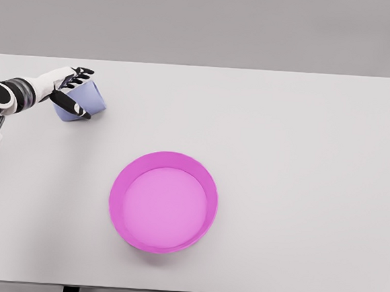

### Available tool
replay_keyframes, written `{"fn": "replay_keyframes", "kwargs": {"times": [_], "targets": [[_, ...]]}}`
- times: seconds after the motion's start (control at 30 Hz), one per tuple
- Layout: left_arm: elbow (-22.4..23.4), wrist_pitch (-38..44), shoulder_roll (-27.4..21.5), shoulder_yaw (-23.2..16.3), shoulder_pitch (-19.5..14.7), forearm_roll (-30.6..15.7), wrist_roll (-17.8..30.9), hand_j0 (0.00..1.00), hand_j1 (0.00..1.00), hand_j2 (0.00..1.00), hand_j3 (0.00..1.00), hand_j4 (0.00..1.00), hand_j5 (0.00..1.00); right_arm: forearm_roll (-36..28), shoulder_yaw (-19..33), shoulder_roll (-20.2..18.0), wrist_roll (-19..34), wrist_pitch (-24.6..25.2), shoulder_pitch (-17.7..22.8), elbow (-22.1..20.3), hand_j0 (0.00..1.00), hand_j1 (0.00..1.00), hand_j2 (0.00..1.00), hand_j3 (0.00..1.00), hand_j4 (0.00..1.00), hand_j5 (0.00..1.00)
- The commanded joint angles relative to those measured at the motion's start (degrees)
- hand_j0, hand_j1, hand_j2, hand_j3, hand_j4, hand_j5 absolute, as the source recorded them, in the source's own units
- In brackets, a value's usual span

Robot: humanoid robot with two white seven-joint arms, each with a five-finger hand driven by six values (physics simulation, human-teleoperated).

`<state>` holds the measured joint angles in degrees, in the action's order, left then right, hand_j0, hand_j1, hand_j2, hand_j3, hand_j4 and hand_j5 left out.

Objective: Flip the cup with left arm and place it on the plate

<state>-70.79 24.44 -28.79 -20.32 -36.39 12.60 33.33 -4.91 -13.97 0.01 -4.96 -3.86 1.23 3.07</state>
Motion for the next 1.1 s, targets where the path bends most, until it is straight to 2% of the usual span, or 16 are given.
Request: {"fn": "replay_keyframes", "kwargs": {"times": [0.0, 0.23, 0.33, 0.4, 0.83, 1.07], "targets": [[0.04, -0.09, -0.04, 0.01, 0.00, -0.04, -0.02, 1.00, 1.00, 1.00, 1.00, 1.00, 1.00, -0.01, 0.00, -0.01, 0.04, 0.00, -0.09, 0.01, 1.00, 1.00, 1.00, 1.00, 1.00, 1.00], [0.04, -0.09, 0.58, -0.08, 0.00, 0.23, -0.10, 0.99, 0.99, 0.99, 0.99, 0.99, 0.99, -0.01, 0.00, -0.01, 0.04, 0.00, 0.00, 0.01, 1.00, 1.00, 1.00, 1.00, 1.00, 1.00], [0.04, -0.09, 0.49, -0.08, 0.00, 0.14, -0.45, 0.84, 0.84, 0.84, 0.84, 0.84, 0.84, -0.01, 0.00, -0.01, -0.04, 0.00, -0.09, 0.01, 1.00, 1.00, 1.00, 1.00, 1.00, 1.00], [0.12, -0.18, 0.49, -0.08, 0.09, 0.05, -0.63, 0.78, 0.78, 0.78, 0.78, 0.78, 0.78, -0.01, 0.00, -0.01, -0.04, 0.00, 0.00, 0.01, 1.00, 1.00, 1.00, 1.00, 1.00, 1.00], [0.83, -0.62, 0.49, 0.01, 0.00, -0.65, -0.46, 0.67, 0.67, 0.67, 0.67, 0.67, 0.67, -0.01, 0.00, -0.01, -0.04, 0.00, 0.00, 0.01, 1.00, 1.00, 1.00, 1.00, 1.00, 1.00], [-4.27, -11.34, -0.12, 0.71, 0.79, -3.64, -0.19, 0.65, 0.65, 0.65, 0.65, 0.65, 0.65, -0.01, 0.00, -0.01, -0.04, 0.00, 0.00, 0.01, 1.00, 1.00, 1.00, 1.00, 1.00, 1.00]]}}
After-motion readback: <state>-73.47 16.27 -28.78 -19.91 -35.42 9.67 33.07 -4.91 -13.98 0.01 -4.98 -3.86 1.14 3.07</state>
